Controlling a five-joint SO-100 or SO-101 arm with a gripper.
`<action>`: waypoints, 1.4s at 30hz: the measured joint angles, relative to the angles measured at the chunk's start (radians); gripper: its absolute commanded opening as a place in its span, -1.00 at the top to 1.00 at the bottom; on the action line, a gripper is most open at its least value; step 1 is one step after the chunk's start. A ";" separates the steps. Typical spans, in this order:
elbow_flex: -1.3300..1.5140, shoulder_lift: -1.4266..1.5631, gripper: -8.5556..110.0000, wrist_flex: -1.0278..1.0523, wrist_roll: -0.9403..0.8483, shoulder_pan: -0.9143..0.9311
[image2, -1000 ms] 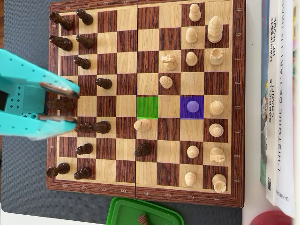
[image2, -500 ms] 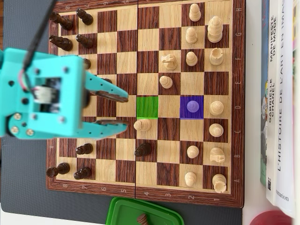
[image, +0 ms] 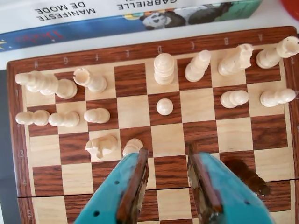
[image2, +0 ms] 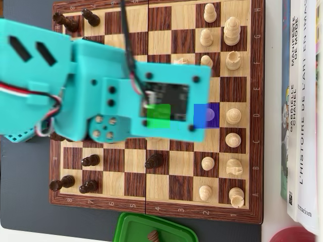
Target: Play chess
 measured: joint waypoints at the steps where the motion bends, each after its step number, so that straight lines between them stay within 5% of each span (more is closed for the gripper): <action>1: -0.021 -0.031 0.63 0.012 0.000 0.000; 42: -0.371 -0.558 0.59 0.072 -0.015 0.000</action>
